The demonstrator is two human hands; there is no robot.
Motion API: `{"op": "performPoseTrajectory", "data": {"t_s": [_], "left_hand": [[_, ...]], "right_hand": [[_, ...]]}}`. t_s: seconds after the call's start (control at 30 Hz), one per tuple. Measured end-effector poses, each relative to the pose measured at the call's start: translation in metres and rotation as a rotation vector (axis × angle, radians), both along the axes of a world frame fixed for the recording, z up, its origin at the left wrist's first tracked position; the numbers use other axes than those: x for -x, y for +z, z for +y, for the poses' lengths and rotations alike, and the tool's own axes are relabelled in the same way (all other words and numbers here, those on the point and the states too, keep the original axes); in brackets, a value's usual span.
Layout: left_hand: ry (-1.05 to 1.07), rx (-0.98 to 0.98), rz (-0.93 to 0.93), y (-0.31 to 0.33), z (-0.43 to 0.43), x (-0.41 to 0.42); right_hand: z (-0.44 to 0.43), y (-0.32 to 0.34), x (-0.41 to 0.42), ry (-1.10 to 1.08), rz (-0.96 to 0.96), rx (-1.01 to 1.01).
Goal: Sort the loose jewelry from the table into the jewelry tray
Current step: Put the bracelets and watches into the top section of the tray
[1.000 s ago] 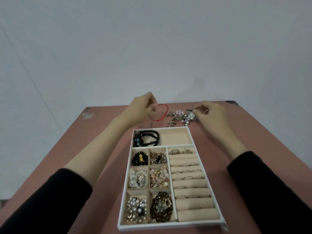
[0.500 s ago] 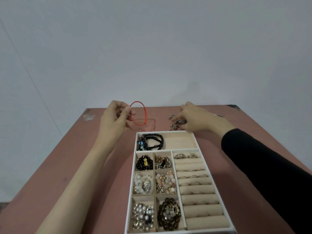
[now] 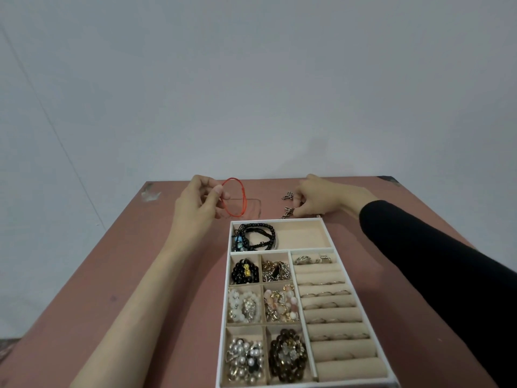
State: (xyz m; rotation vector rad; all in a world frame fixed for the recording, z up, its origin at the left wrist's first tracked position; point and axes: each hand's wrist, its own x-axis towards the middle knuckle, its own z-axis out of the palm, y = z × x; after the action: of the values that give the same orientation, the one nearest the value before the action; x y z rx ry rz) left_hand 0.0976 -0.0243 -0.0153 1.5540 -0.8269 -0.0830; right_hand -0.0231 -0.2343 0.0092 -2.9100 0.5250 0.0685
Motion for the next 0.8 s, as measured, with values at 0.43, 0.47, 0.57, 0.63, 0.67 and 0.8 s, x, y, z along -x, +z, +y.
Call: {"op": "performPoseTrajectory", "data": {"t_s": [0.43,0.47,0.57,0.63,0.67,0.8], "left_hand": [[-0.015,0.003,0.02,-0.001,0.0,-0.002],[-0.014,0.002,0.021,-0.002,-0.001,-0.002],[-0.01,0.005,0.026,-0.002,-0.002,-0.002],[-0.009,0.004,0.03,-0.002,-0.002,-0.001],[-0.011,0.002,0.032,-0.002,-0.003,-0.001],[-0.029,0.007,0.045,-0.002,-0.003,0.001]], "right_hand": [[-0.009,0.024,0.011,-0.123,-0.252,-0.306],[-0.011,0.028,0.012,-0.13,-0.299,-0.327],[-0.016,0.036,0.016,-0.174,-0.432,-0.4],[-0.017,0.041,0.018,-0.218,-0.514,-0.518],[-0.017,0.043,0.019,-0.241,-0.555,-0.58],[-0.015,0.055,0.023,-0.296,-0.709,-0.741]]}}
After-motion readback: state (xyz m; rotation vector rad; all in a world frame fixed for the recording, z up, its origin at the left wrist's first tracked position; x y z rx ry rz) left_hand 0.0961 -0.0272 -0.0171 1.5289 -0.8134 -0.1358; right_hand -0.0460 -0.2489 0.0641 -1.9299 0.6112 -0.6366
